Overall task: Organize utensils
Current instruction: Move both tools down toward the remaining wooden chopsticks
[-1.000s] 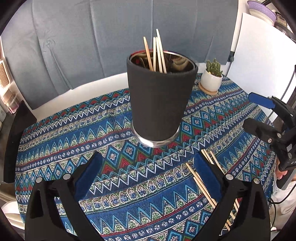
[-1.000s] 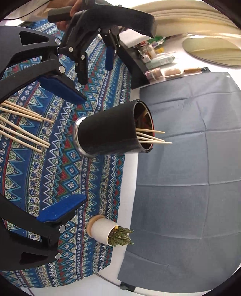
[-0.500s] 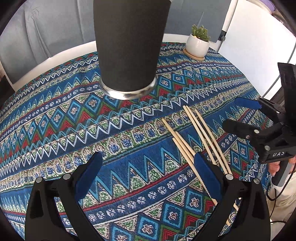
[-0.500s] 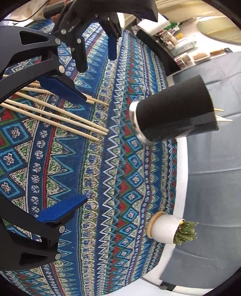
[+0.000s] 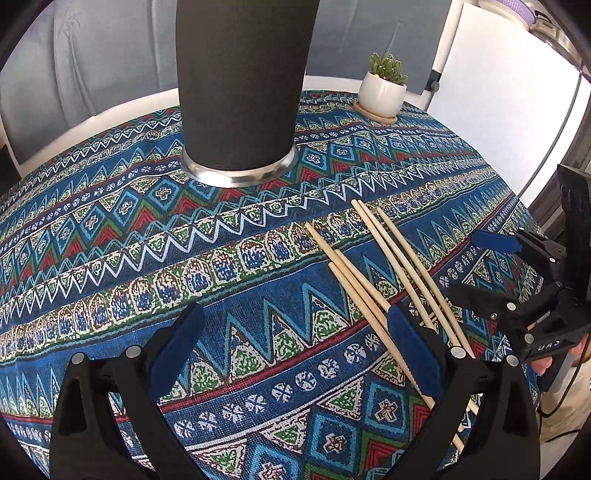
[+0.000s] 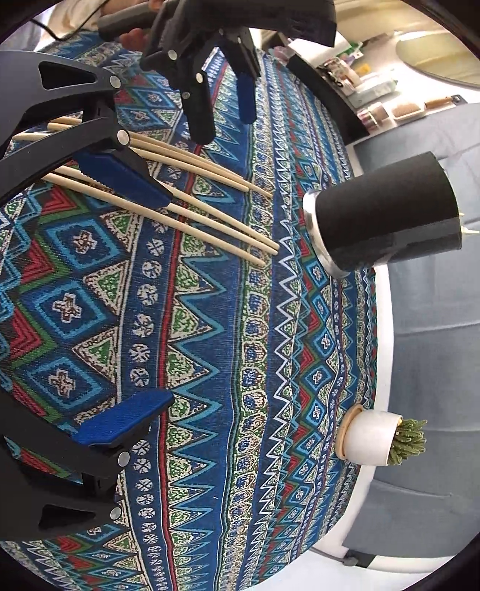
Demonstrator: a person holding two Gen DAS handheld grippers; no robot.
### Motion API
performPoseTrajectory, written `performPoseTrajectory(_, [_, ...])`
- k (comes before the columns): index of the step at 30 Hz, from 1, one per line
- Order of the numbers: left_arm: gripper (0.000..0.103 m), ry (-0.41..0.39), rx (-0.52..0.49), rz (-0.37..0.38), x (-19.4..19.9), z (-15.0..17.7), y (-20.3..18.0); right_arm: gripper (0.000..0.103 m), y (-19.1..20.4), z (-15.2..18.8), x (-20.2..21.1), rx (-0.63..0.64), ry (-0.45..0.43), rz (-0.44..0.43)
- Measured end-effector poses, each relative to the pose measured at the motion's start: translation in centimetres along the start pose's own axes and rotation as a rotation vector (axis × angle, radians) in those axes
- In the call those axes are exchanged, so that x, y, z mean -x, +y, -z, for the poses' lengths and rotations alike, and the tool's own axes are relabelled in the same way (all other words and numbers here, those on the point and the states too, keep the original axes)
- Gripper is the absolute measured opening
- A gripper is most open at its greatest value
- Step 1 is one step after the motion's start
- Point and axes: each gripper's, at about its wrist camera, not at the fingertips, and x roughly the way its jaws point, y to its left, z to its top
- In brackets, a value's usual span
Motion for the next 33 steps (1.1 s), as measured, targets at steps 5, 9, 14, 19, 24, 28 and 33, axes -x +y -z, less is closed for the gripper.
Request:
performPoseTrajectory(5, [0.097, -0.001, -0.062, -0.055, -0.3, 0.4, -0.9, 0.095, 0.7, 0.4, 0.4, 0.024, 0.008, 0.004])
performPoseTrajectory(9, [0.097, -0.006, -0.076, -0.074, -0.4, 0.5, -0.9, 0.095, 1.3, 0.3, 0.1, 0.058, 0.023, 0.042])
performPoseTrajectory(14, [0.097, -0.007, -0.070, -0.076, -0.4, 0.4, -0.9, 0.096, 1.2, 0.3, 0.0, 0.055, 0.024, 0.040])
performPoseTrajectory(19, [0.097, -0.025, -0.017, -0.039, -0.1, 0.5, -0.5, 0.096, 1.2, 0.2, 0.0, 0.056, 0.024, 0.041])
performPoseTrajectory(24, [0.098, -0.008, -0.061, -0.086, -0.5, 0.6, -1.8, 0.095, 1.5, 0.2, 0.0, 0.055, 0.022, 0.046])
performPoseTrajectory(28, [0.098, 0.004, -0.097, -0.103, -0.2, 1.1, -1.7, 0.095, 1.5, 0.3, 0.0, 0.058, 0.024, 0.060])
performPoseTrajectory(33, [0.098, 0.009, -0.122, -0.106, -0.1, 1.4, -1.7, 0.095, 1.7, 0.3, 0.1, 0.101, 0.028, 0.097])
